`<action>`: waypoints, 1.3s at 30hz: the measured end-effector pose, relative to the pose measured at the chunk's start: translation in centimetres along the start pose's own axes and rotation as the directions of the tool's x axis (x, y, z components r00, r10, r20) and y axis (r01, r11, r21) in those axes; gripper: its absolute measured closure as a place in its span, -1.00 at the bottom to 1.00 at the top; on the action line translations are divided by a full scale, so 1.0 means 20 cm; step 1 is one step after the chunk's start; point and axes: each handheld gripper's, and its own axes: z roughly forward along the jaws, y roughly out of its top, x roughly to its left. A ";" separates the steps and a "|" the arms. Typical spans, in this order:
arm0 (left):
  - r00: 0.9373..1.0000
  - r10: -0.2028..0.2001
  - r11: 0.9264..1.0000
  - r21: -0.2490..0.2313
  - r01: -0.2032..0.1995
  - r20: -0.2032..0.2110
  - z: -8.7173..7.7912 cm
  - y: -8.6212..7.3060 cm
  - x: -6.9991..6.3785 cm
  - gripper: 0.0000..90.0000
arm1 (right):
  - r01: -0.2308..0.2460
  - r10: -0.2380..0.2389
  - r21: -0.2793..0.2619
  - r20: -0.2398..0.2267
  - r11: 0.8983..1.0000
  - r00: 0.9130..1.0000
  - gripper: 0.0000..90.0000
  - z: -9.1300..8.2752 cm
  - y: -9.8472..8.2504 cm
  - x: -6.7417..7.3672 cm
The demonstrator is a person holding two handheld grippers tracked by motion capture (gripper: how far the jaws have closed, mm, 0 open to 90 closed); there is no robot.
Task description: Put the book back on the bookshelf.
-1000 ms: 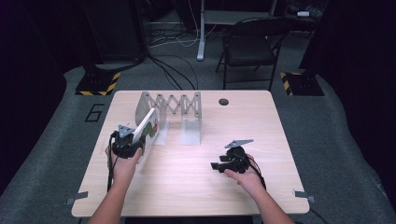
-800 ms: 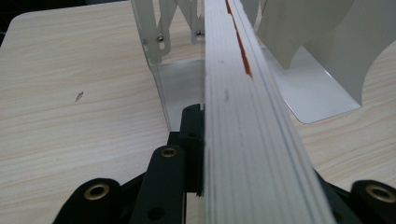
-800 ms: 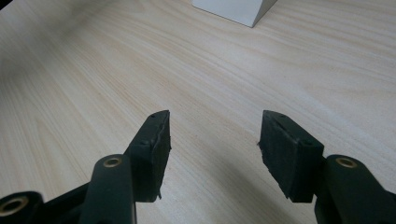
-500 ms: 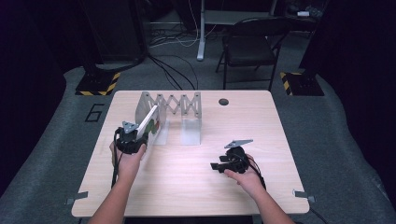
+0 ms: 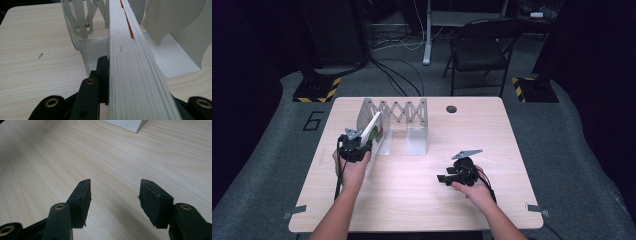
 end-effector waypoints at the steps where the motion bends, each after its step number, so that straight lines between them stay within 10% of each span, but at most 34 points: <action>1: 1.000 0.008 1.000 0.003 -0.008 -0.003 0.00 0.00 0.00 0.68 | 0.004 -0.004 0.001 0.001 1.000 1.000 -0.05 0.00 0.00 0.00; 39: 0.999 -0.005 1.000 -0.017 0.004 -0.050 0.12 0.03 -0.02 0.68 | 0.006 -0.006 0.001 -0.006 1.000 1.000 -0.05 0.00 0.00 -0.01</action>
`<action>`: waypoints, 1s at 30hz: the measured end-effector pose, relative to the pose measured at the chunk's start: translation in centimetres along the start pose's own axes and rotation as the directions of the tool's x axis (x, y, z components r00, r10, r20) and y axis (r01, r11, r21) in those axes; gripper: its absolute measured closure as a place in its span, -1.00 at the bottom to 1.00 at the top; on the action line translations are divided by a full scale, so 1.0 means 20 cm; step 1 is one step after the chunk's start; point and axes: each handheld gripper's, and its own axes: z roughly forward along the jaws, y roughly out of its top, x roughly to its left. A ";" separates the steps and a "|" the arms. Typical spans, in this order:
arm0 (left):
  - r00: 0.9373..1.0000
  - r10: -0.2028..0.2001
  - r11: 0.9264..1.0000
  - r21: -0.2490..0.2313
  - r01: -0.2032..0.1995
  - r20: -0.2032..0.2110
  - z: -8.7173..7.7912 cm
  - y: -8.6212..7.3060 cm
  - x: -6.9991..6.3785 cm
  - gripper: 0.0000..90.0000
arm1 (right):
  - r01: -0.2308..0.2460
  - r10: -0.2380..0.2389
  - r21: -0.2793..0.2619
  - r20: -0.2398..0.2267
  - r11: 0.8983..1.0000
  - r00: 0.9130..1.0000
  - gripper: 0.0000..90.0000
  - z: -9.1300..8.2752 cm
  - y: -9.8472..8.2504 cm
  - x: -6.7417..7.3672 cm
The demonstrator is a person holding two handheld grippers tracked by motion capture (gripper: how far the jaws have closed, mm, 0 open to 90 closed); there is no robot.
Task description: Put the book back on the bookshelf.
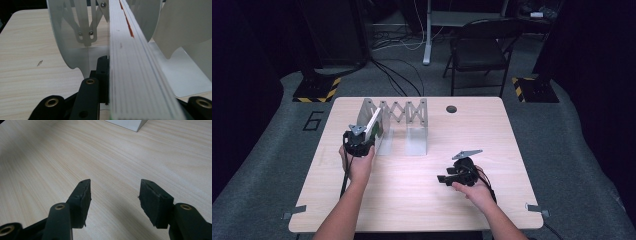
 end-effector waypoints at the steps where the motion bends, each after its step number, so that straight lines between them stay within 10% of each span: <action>1: 1.000 -0.005 1.000 0.000 0.005 -0.001 0.00 0.00 0.00 0.68 | 0.014 -0.014 -0.009 0.002 1.000 1.000 -0.05 0.00 0.00 -0.01; 30: 1.000 0.004 0.998 0.063 -0.002 -0.021 0.06 -0.02 -0.04 0.67 | 0.009 -0.009 0.007 -0.002 1.000 1.000 -0.05 0.00 0.00 0.01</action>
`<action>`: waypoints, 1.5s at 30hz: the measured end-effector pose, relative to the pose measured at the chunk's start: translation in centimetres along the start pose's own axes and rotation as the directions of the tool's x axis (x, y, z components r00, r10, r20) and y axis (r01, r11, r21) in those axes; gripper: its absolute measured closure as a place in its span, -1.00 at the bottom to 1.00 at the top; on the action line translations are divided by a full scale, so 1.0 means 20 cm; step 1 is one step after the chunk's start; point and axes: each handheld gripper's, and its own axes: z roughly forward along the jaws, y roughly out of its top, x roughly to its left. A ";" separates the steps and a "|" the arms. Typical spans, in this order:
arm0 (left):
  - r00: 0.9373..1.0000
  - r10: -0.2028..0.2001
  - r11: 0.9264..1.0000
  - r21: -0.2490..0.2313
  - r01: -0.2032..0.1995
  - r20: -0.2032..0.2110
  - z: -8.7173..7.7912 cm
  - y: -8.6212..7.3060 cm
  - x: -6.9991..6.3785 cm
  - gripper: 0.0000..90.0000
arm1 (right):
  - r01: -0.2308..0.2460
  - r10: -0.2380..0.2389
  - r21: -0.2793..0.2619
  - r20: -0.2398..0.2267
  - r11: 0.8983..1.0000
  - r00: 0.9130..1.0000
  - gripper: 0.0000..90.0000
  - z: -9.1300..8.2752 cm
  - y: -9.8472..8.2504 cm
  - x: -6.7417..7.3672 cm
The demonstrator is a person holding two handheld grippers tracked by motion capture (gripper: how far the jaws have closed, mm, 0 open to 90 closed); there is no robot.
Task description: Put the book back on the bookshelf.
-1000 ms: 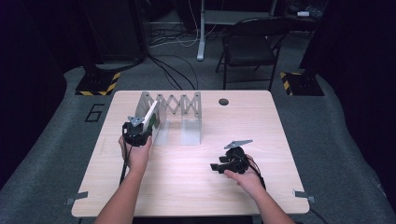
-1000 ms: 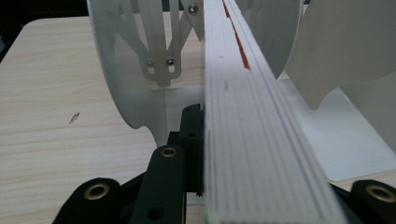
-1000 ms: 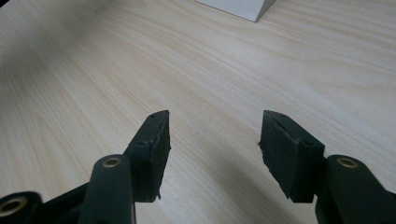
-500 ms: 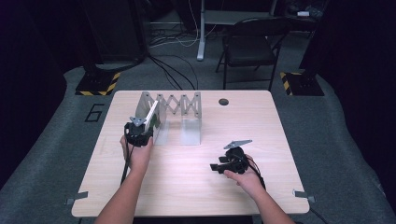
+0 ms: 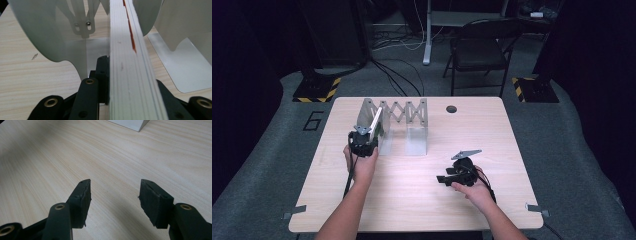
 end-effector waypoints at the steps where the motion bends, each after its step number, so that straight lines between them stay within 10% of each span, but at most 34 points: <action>1: 1.000 0.001 1.000 0.000 -0.001 -0.001 0.00 0.00 0.00 0.67 | 0.000 0.000 0.000 0.000 1.000 1.000 -0.05 0.00 0.00 0.00; 45: 1.000 0.008 1.000 -0.005 -0.008 -0.025 -0.02 0.01 0.02 0.41 | 0.004 -0.004 0.006 -0.006 1.000 1.000 -0.05 0.01 0.00 0.01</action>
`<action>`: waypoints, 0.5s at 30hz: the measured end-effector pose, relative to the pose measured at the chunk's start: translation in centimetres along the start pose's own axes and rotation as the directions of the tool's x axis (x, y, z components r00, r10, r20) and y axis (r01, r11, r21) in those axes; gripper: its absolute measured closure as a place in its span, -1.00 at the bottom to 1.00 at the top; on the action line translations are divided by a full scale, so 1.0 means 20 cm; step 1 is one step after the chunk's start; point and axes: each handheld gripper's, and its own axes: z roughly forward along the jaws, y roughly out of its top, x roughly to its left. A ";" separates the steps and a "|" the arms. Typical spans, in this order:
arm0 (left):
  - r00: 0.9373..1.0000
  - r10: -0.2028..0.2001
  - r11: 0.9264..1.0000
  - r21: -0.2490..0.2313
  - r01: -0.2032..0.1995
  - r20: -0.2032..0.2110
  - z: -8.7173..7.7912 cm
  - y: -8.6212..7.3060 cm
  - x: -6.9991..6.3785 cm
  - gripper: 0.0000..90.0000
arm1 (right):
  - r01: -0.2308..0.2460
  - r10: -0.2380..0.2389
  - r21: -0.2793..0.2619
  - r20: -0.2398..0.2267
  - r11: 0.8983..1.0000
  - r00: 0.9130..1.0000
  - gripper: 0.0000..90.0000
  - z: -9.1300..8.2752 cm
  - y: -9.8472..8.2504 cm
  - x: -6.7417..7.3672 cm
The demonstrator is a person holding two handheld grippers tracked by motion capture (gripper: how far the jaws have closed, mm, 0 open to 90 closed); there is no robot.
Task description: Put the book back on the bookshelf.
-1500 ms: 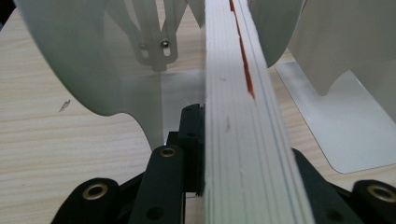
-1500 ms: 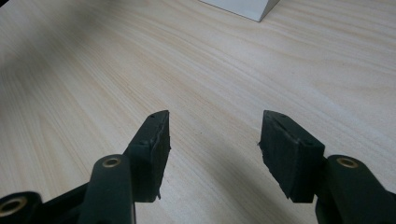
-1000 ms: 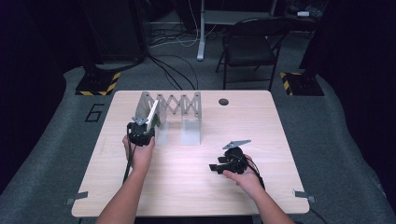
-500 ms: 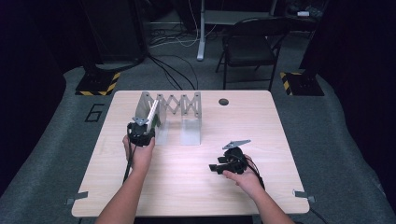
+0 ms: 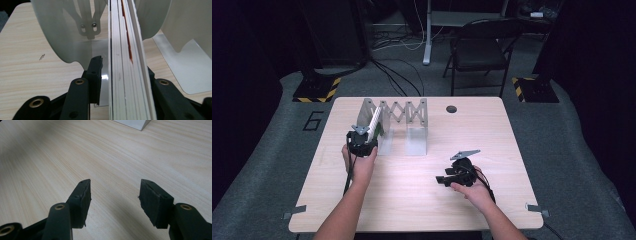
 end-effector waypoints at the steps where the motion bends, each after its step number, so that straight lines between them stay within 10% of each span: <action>1: 1.000 -0.001 1.000 -0.002 0.001 0.001 0.00 0.00 0.00 0.41 | 0.014 -0.014 -0.007 0.002 1.000 1.000 -0.05 0.00 0.00 0.00; 15: 1.000 0.002 0.998 -0.055 -0.001 0.013 -0.10 0.00 0.01 0.31 | 0.003 -0.003 -0.002 0.000 1.000 1.000 -0.05 0.01 0.01 0.00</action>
